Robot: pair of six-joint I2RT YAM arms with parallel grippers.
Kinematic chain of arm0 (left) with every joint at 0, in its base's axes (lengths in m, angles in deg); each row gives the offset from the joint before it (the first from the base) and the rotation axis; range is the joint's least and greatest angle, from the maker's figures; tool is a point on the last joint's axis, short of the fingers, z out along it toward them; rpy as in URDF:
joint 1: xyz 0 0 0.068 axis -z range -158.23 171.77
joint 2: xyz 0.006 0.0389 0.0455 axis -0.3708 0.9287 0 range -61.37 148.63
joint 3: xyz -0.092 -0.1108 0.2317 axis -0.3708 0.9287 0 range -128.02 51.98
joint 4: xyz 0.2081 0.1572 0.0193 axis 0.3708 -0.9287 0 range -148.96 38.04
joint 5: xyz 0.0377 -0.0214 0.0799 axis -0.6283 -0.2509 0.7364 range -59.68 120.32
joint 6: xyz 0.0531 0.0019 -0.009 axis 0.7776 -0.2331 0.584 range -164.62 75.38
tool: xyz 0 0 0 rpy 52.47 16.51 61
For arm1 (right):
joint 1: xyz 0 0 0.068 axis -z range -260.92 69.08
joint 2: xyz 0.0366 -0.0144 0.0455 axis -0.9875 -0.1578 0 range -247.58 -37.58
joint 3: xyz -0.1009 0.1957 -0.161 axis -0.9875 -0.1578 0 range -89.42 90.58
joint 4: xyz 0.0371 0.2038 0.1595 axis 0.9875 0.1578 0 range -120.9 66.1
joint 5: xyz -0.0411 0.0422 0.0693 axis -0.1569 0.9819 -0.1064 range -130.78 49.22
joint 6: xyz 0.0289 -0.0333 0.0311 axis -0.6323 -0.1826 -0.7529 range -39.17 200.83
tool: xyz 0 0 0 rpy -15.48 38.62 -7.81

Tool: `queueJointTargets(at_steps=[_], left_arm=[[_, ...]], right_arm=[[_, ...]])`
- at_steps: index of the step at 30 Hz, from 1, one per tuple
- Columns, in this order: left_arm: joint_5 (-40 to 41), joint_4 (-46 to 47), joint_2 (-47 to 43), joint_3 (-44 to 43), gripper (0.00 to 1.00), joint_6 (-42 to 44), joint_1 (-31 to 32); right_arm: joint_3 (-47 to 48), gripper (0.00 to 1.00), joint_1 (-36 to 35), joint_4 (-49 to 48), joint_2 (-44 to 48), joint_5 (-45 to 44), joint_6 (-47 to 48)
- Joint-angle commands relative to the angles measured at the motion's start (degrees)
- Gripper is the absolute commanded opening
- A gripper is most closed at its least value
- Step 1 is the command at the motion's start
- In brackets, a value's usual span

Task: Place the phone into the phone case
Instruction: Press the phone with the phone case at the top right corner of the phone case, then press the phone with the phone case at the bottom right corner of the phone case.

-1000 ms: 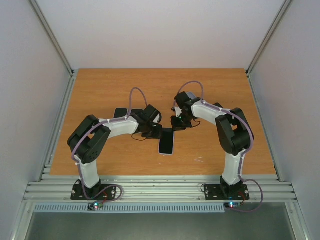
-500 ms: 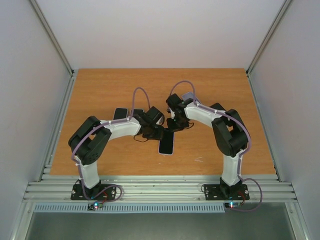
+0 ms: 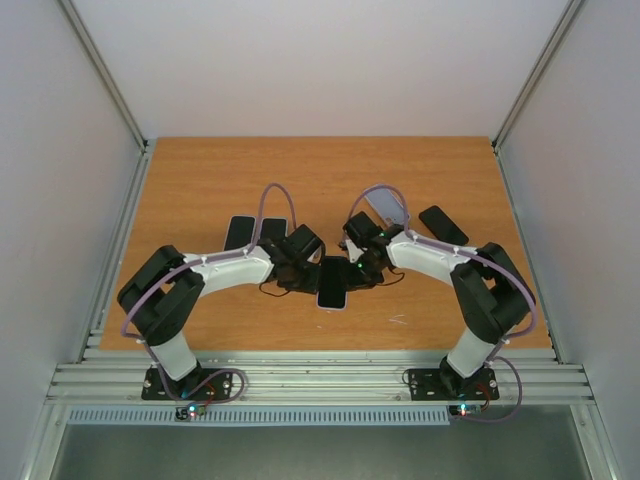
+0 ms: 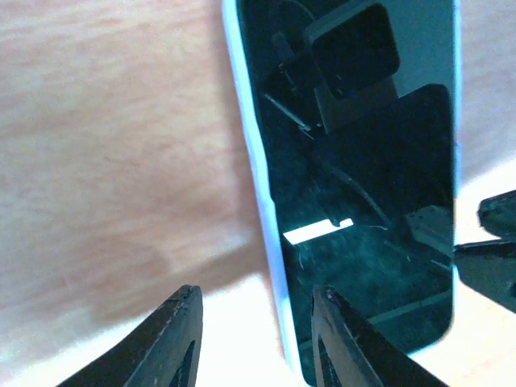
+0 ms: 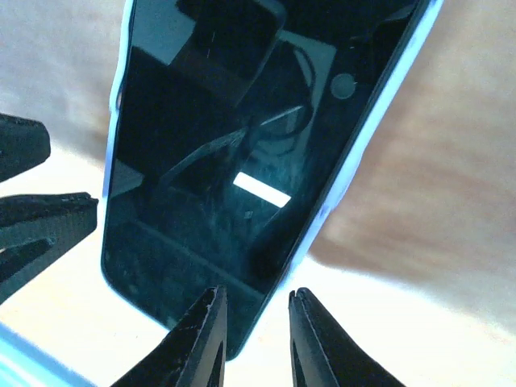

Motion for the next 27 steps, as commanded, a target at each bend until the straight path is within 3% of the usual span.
queueJointTargets(at_steps=[1, 7, 14, 19, 27], left_arm=[[-2.35, 1.36, -3.84, 2.58, 0.39, -2.17, 1.02], [-4.33, 4.26, -4.5, 5.52, 0.41, -4.32, 2.22], [-5.31, 6.47, -3.04, 7.09, 0.4, -5.38, 2.52], [-5.93, 7.32, -1.94, 7.26, 0.39, -5.48, 2.69], [-4.79, 7.81, -1.9, 8.51, 0.39, -5.88, 2.76]], right_arm=[[-4.58, 0.24, -1.07, -3.71, 4.14, 4.7, -4.85], [-8.18, 0.23, -2.16, -5.99, 4.17, 5.7, -7.96], [-8.88, 0.15, -3.47, -6.08, 1.47, 4.29, -8.86], [-7.37, 0.05, -5.22, -3.05, -3.06, -0.09, -8.74], [-1.36, 0.04, -9.35, 0.82, -13.84, -7.6, -8.55]])
